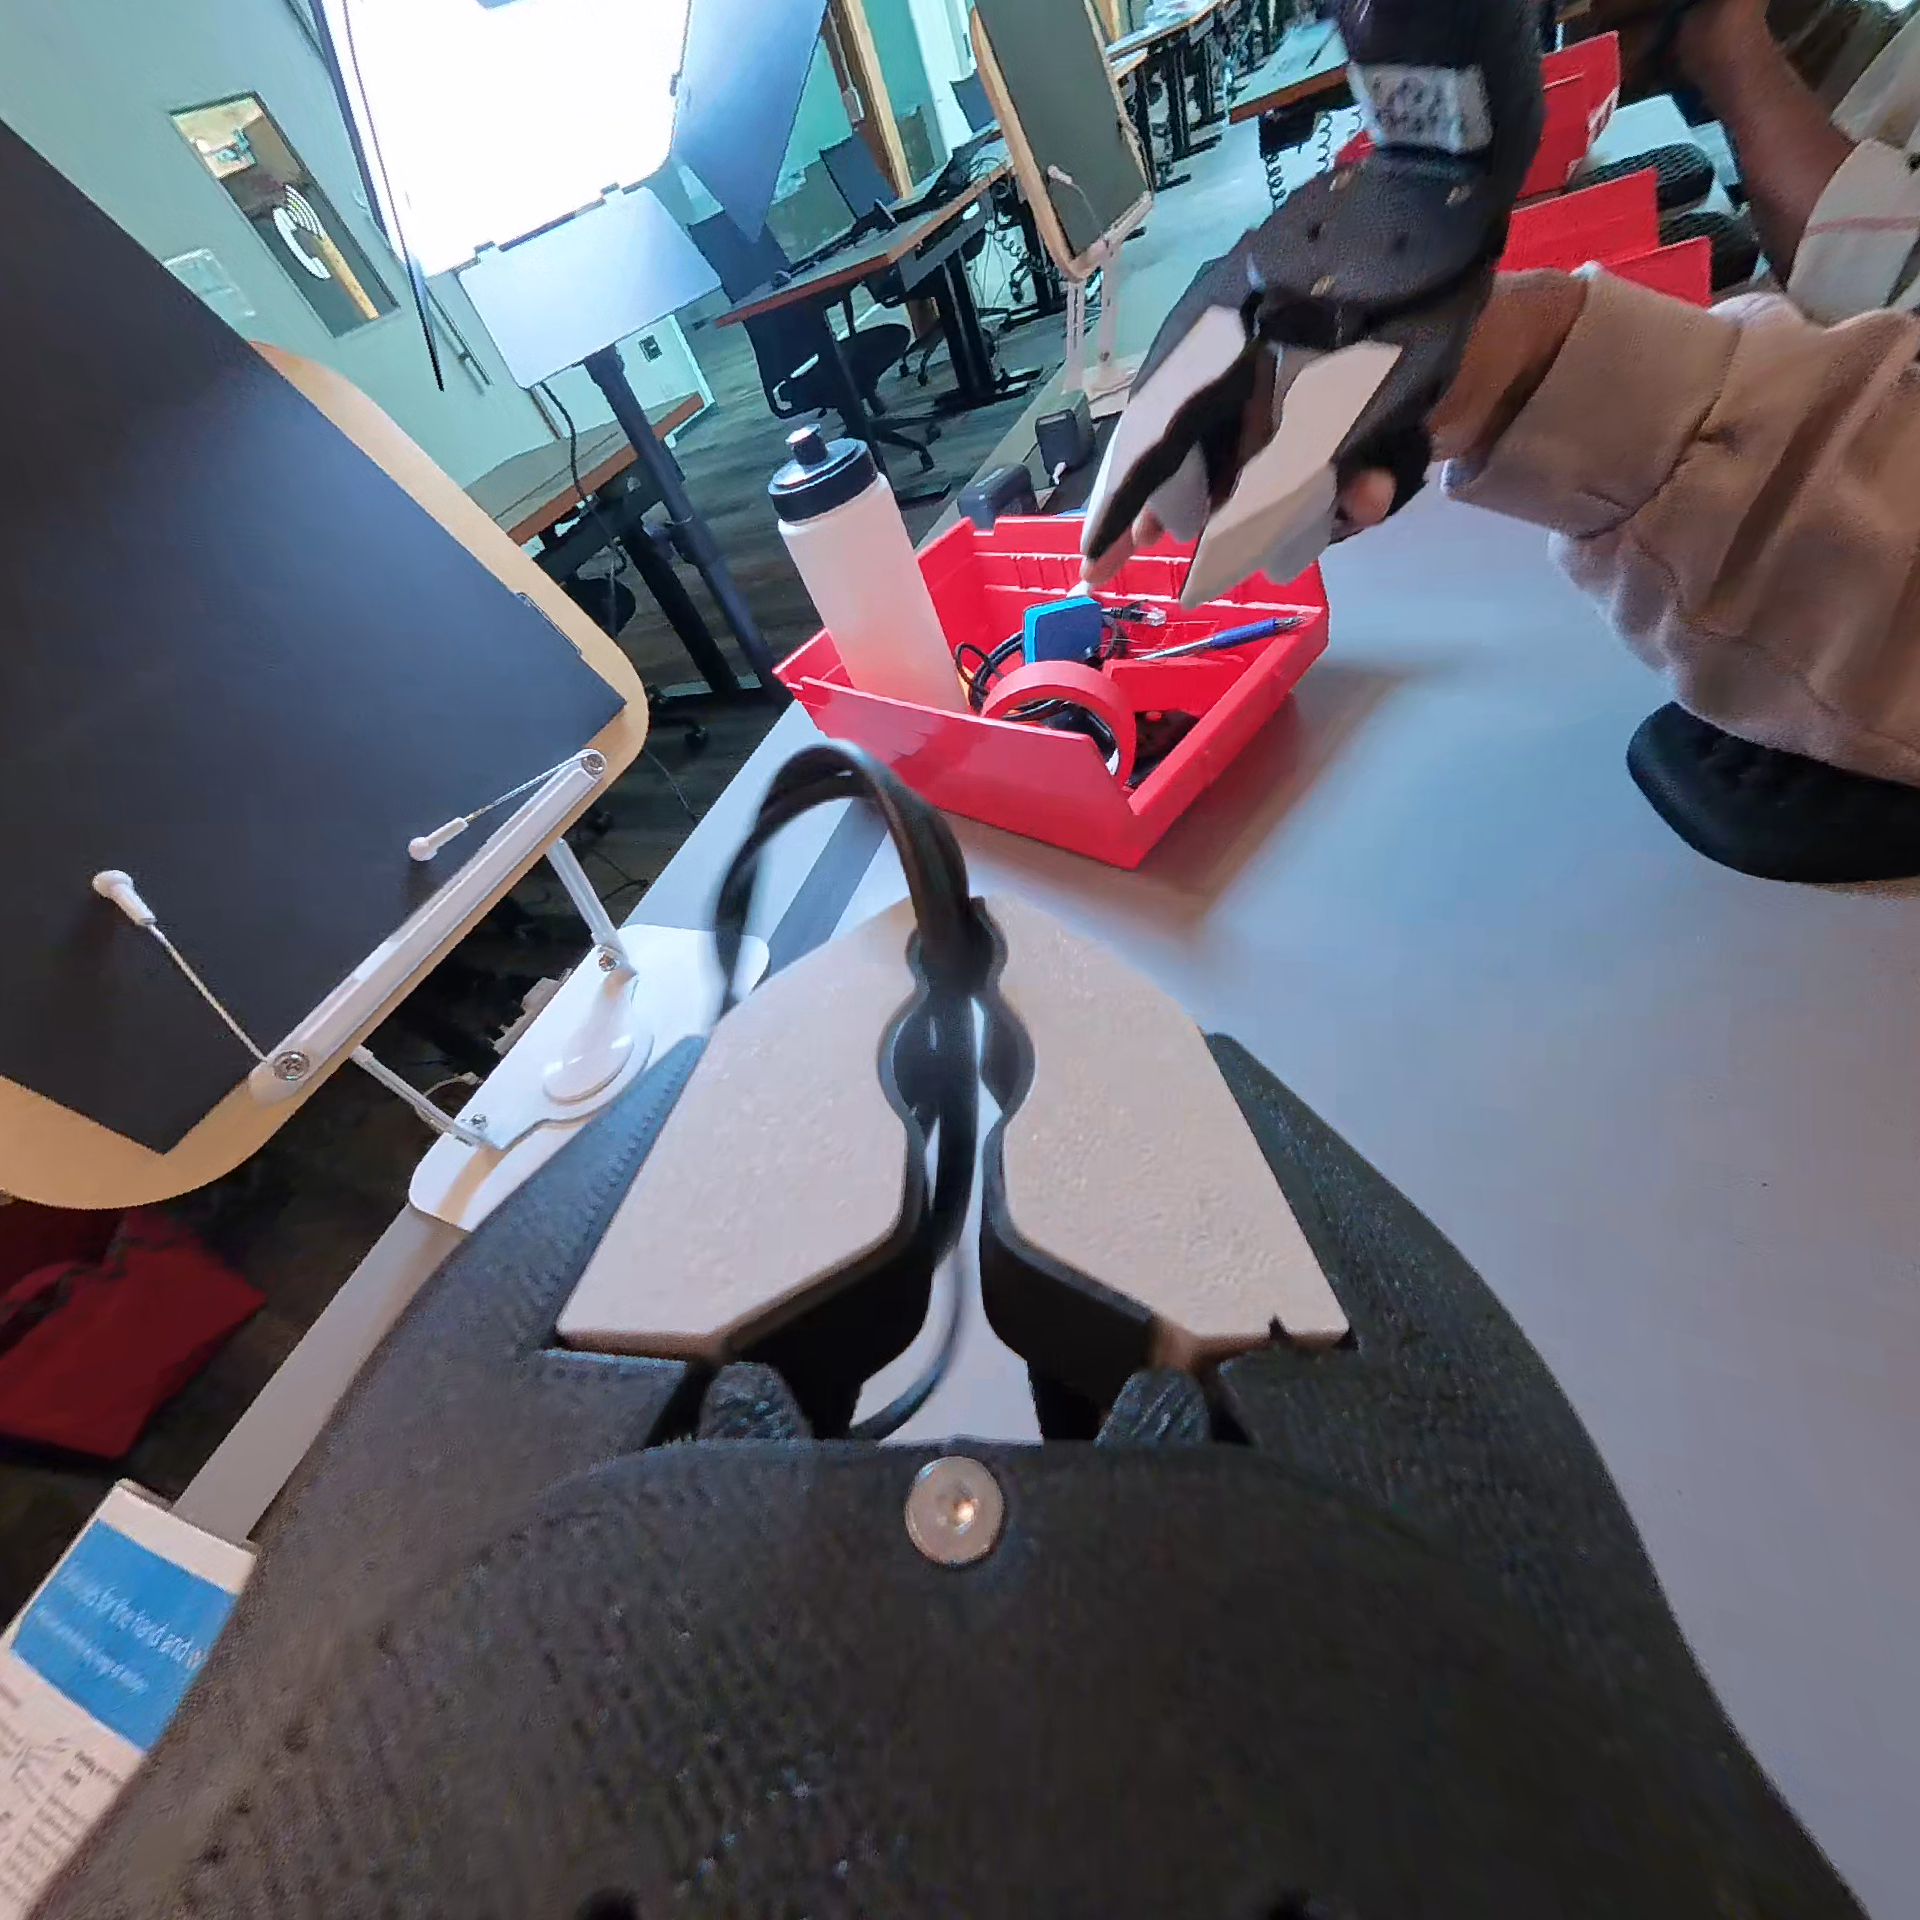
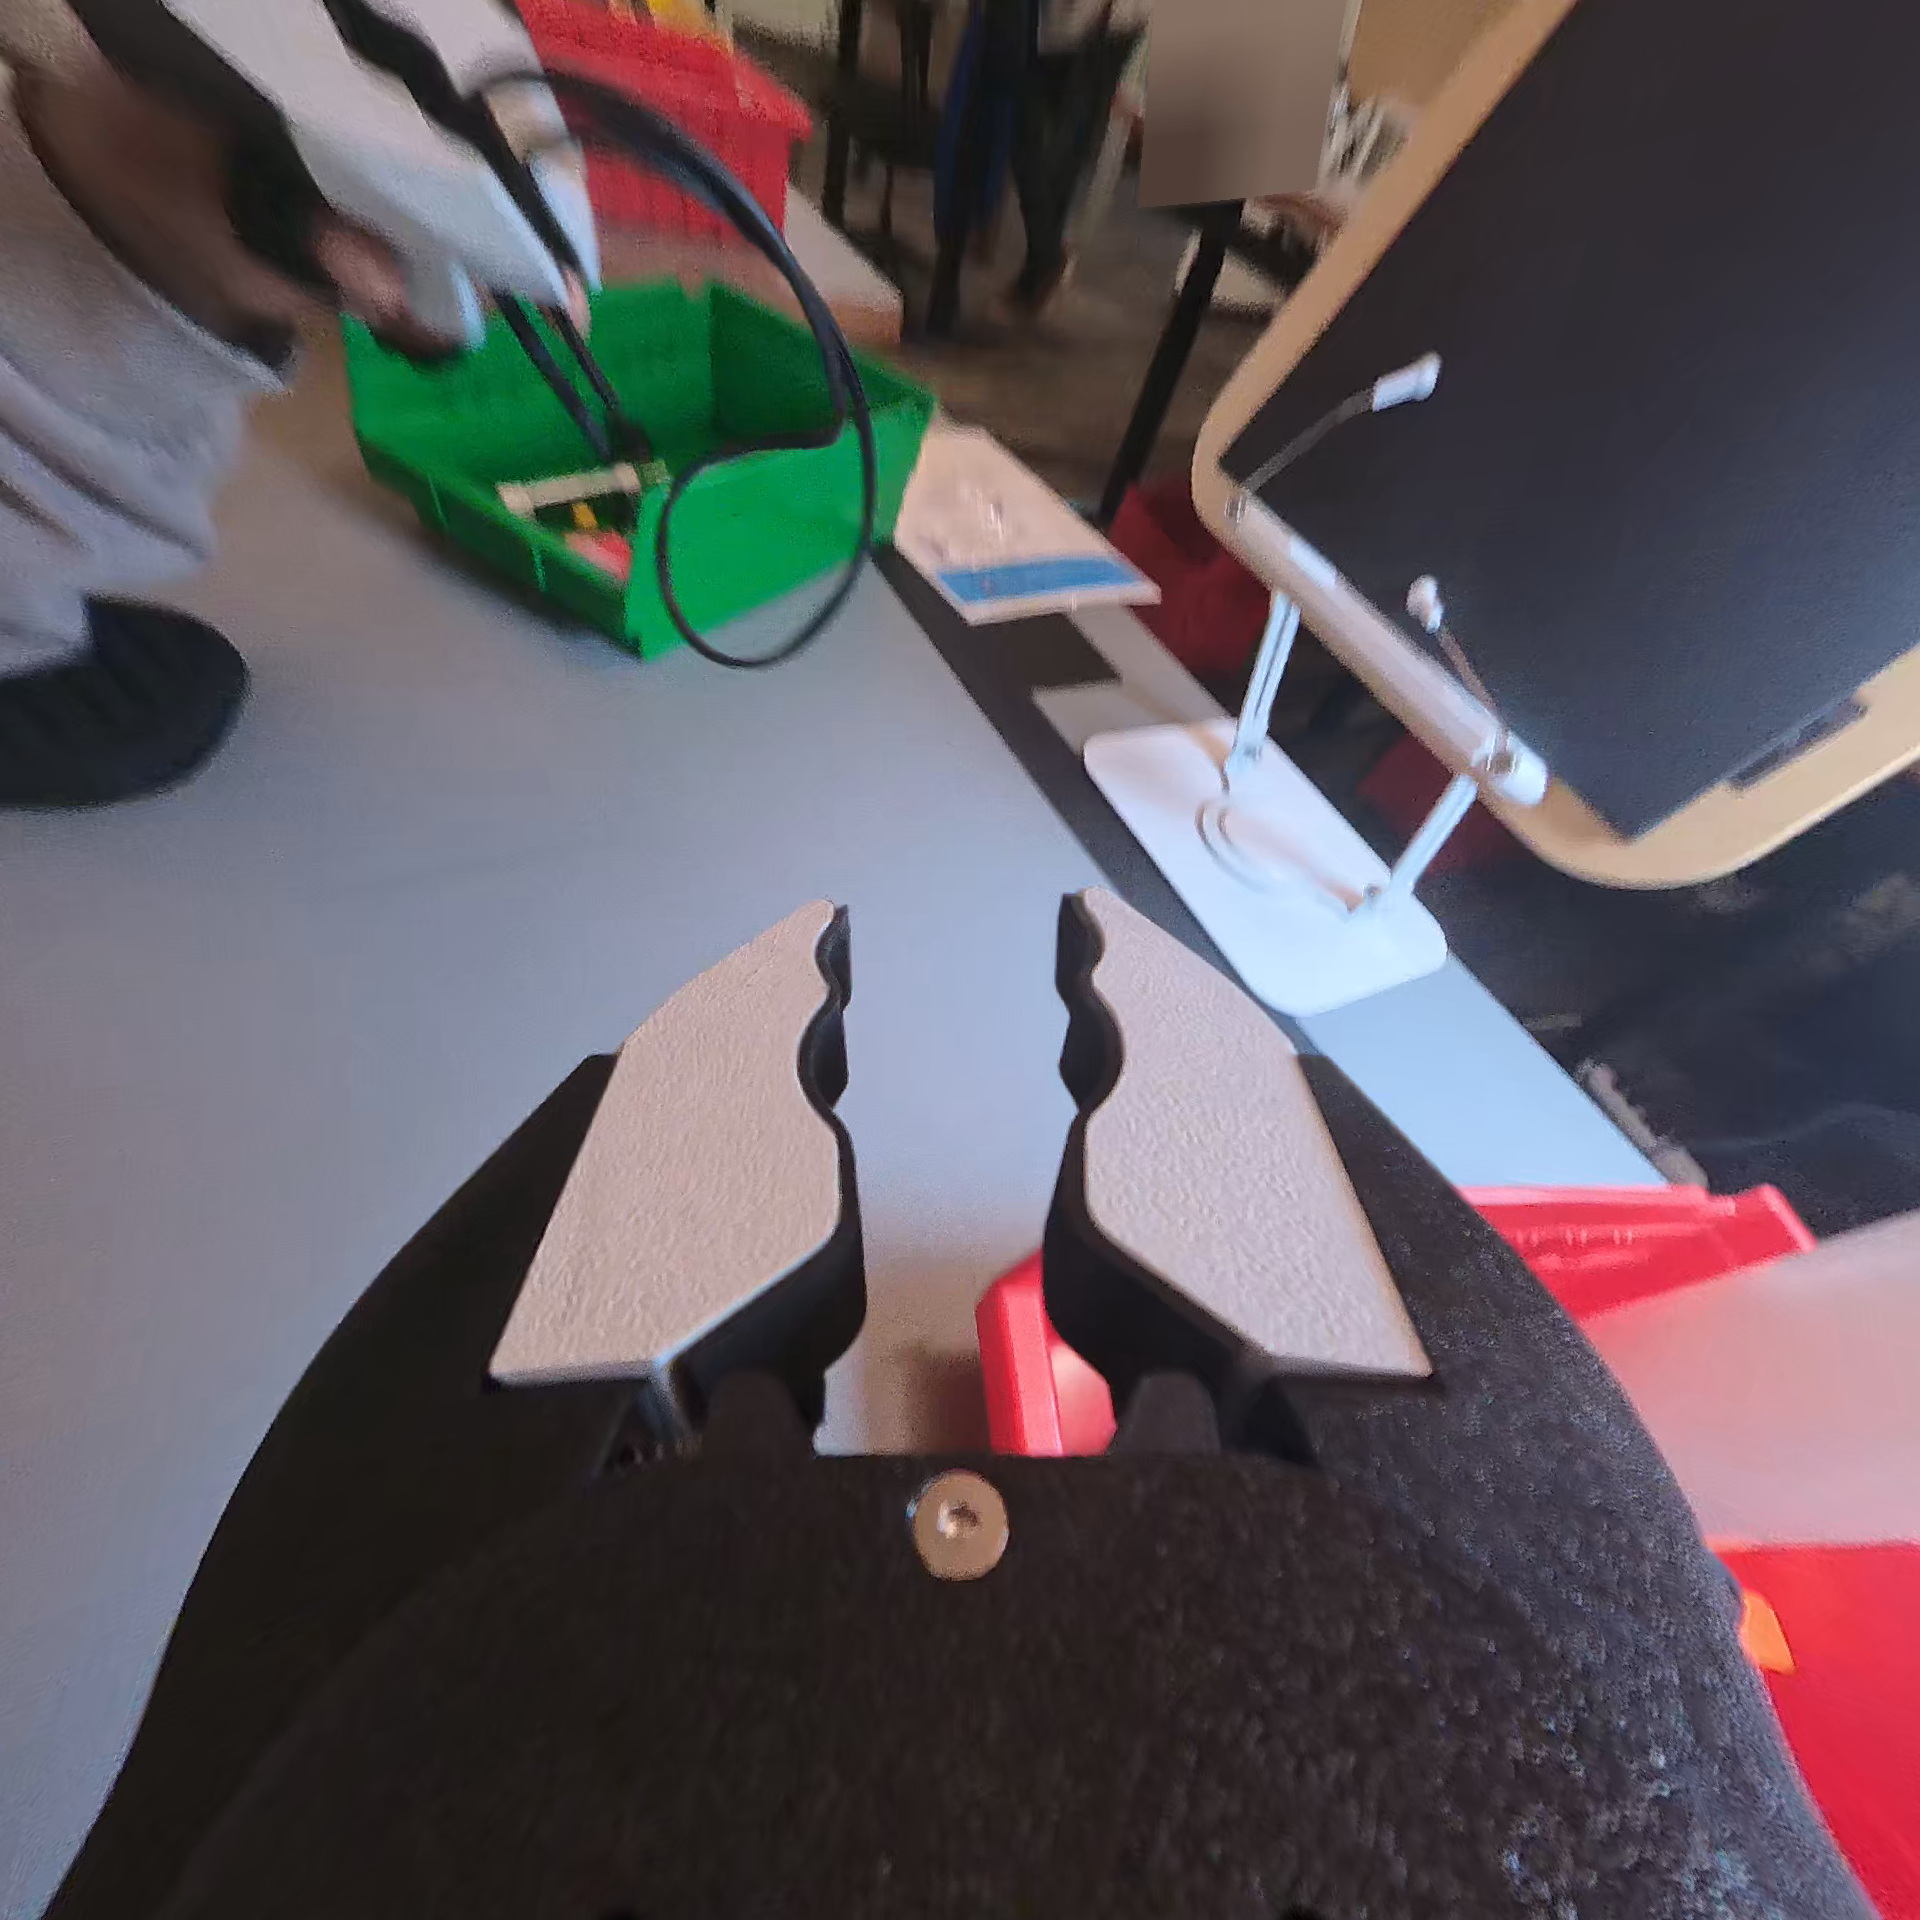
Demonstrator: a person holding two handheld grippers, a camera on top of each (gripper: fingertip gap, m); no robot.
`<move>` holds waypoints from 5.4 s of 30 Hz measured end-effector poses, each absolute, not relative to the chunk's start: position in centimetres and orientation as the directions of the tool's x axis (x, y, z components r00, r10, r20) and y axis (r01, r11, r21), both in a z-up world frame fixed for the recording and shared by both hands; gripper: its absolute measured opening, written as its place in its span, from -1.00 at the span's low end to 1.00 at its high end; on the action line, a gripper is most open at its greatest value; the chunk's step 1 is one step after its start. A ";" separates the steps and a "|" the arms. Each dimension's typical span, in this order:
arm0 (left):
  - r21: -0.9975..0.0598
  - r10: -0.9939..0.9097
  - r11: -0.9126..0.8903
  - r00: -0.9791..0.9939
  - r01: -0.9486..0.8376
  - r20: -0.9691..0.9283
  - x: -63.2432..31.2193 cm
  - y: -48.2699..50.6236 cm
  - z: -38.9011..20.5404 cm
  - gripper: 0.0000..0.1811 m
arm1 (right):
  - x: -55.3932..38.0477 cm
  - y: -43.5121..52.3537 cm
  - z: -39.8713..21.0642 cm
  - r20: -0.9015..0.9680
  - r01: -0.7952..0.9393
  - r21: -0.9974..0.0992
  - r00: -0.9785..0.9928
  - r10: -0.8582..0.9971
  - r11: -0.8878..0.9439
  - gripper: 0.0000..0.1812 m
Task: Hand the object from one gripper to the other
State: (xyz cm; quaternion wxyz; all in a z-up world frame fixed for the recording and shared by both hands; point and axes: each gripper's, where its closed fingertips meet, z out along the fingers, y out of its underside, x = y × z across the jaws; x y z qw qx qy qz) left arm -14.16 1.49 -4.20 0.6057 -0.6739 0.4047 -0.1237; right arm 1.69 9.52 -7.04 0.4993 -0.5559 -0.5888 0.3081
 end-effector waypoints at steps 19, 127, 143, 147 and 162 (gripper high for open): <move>-0.884 -0.881 0.172 0.334 -0.435 -0.336 -6.3 -3.3 -6.1 -0.96 | -5.4 -2.0 -7.5 0.484 0.268 -0.804 -0.224 0.846 0.531 -0.93; -0.949 -0.921 -0.315 0.246 -0.011 0.303 1.7 -0.5 -13.2 -0.84 | -5.2 -0.4 0.3 0.119 -0.096 -0.989 -0.039 0.992 0.115 -0.93; -0.918 -0.888 -0.395 0.242 0.037 0.392 0.3 0.7 -13.3 -0.20 | -5.1 -0.4 0.3 0.117 -0.100 -0.989 -0.043 0.992 0.112 -0.92; -0.921 -0.901 -0.390 0.205 0.001 0.382 1.2 -0.1 -13.9 -0.19 | -4.8 -1.1 1.3 0.117 -0.165 -0.981 -0.074 0.990 0.104 -0.92; -0.966 -0.942 -0.259 0.219 -0.002 0.253 2.4 -0.8 -13.6 -0.57 | -5.7 -4.7 0.6 -0.018 -0.161 -0.984 -0.336 0.942 -0.076 -0.93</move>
